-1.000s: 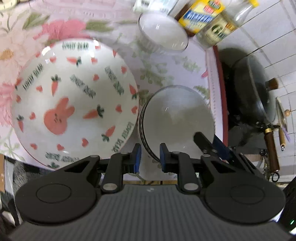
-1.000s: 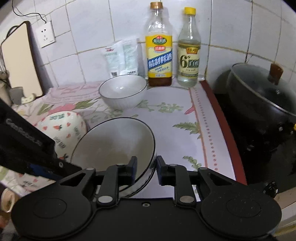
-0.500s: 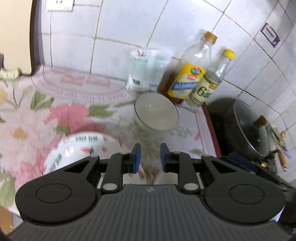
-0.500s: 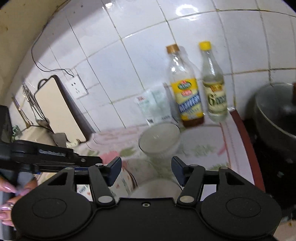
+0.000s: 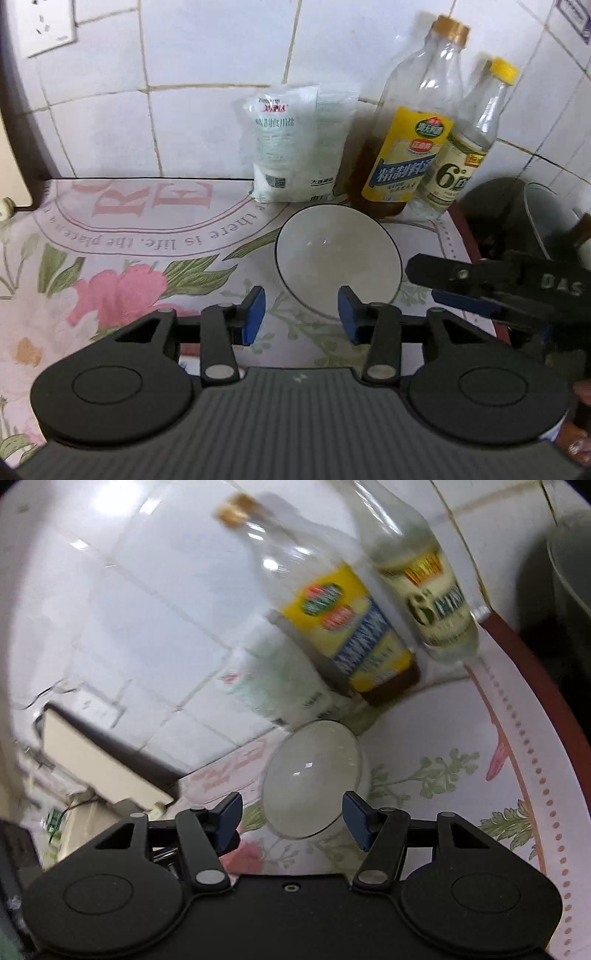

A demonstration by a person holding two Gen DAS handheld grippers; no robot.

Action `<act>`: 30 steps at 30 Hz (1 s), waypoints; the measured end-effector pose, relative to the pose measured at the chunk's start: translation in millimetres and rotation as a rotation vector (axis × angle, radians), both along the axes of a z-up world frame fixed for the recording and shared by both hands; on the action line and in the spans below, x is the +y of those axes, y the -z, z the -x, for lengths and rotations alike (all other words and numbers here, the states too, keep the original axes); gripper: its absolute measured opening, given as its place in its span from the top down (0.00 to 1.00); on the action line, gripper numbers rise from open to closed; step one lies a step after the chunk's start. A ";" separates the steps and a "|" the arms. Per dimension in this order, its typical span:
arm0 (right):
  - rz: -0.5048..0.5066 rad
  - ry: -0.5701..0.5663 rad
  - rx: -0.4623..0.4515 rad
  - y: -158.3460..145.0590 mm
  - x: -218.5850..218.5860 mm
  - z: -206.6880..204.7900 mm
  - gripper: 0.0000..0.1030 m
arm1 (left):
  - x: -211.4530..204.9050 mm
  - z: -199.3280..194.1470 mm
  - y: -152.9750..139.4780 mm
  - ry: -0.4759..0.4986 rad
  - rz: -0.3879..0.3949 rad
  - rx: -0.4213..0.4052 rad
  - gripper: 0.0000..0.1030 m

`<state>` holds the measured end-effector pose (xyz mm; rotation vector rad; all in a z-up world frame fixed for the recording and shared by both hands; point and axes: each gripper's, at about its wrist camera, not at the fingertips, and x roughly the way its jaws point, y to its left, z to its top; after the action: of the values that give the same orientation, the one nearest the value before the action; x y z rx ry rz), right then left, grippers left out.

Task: Organize plates and bowls
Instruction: 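Move both grippers to the last white bowl by the bottles and grip it, then lift the bowl and carry it over the white bowl stack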

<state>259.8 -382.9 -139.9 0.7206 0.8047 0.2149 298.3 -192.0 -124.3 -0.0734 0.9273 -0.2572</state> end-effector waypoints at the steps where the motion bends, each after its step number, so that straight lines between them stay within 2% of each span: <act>1: 0.005 0.007 0.011 2.8 0.8 -5.1 0.37 | -1.2 -6.5 3.6 -0.008 0.001 0.008 0.54; 6: 0.027 0.014 0.096 21.1 0.4 -37.2 0.37 | -5.2 -39.0 27.0 -0.039 -0.029 0.096 0.49; 11: 0.066 0.031 0.146 36.2 5.1 -57.1 0.37 | -1.6 -58.5 43.1 -0.098 -0.027 0.165 0.49; 14: 0.071 0.043 0.172 42.2 7.5 -61.1 0.38 | -0.9 -64.8 54.0 -0.128 -0.009 0.207 0.52; 17: 0.037 0.097 0.208 48.5 2.1 -61.6 0.55 | 11.4 -60.6 65.1 -0.242 0.093 0.264 0.55; 18: 0.024 0.105 0.204 49.1 0.1 -61.5 0.61 | 14.3 -58.9 68.9 -0.256 0.130 0.278 0.61; 19: 0.011 0.115 0.211 49.3 -1.9 -60.9 0.66 | 14.0 -57.2 70.0 -0.255 0.141 0.272 0.69; 21: 0.005 0.109 0.208 49.4 -3.8 -60.0 0.76 | 7.1 -55.1 67.5 -0.214 0.113 0.238 0.80; 22: 0.003 0.097 0.203 49.1 -4.0 -59.1 0.82 | 2.4 -54.2 65.2 -0.190 0.102 0.224 0.89; 26: 0.074 0.065 0.205 44.8 2.5 -56.6 0.85 | -14.5 -50.1 58.0 -0.142 0.023 0.207 0.89; 30: 0.077 0.047 0.189 38.1 0.6 -47.0 0.84 | -12.4 -41.0 49.4 -0.122 0.038 0.218 0.89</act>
<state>306.8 -382.3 -178.0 0.6933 0.9697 0.0738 339.4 -204.4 -173.7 -0.1957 1.1304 -0.1555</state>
